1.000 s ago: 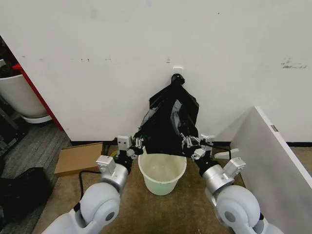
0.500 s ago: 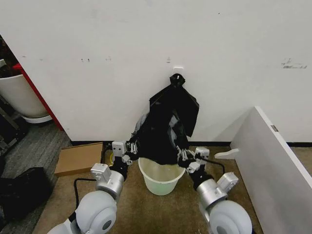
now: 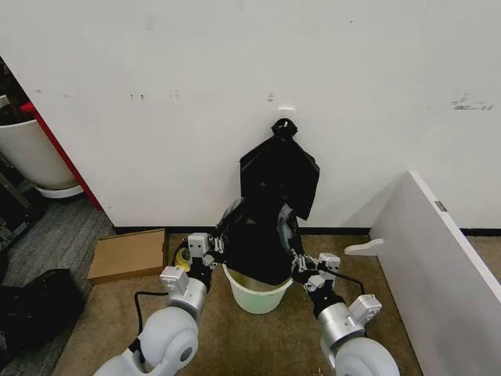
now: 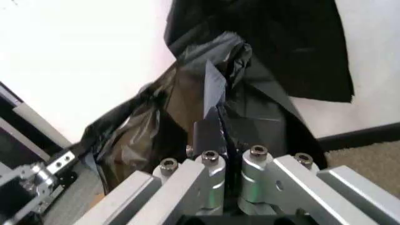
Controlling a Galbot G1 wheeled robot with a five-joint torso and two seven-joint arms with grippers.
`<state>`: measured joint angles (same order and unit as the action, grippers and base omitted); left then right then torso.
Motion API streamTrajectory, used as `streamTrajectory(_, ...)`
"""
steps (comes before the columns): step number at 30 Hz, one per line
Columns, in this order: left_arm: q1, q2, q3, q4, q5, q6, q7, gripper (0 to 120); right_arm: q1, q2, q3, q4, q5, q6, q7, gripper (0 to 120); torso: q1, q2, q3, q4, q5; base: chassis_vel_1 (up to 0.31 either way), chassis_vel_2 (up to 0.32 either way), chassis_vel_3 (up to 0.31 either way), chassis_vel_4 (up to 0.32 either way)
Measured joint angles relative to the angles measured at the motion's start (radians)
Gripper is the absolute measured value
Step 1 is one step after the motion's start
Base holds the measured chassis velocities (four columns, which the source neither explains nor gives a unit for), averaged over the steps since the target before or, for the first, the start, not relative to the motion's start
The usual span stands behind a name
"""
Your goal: Place the garbage bag over the trash bin.
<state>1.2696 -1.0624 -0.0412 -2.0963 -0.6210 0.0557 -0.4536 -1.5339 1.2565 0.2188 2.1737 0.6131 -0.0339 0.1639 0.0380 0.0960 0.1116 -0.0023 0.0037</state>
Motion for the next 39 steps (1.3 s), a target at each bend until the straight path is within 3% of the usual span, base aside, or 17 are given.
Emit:
streamTrajectory(13,0.123,0.013,-0.011,-0.012,0.058,0.000,-0.019,0,-0.105,0.051,-0.003,-0.029,-0.100,0.017,0.103,0,0.000,0.000,0.000,0.0000,0.0000,0.000,0.000,0.000,0.000)
streamTrajectory(24,0.255,0.017,-0.038,-0.033,0.092,0.000,-0.022,0,-0.168,0.045,-0.016,-0.022,-0.154,-0.095,0.217,0,0.000,0.000,0.000,0.0000,-0.0001,0.000,0.000,0.000,0.000)
streamTrajectory(39,0.281,0.038,-0.046,-0.011,0.084,0.035,-0.027,0,-0.127,0.040,-0.025,-0.071,-0.148,-0.182,0.265,0,0.000,0.000,0.000,0.0000,0.0000,0.000,0.000,0.000,0.000)
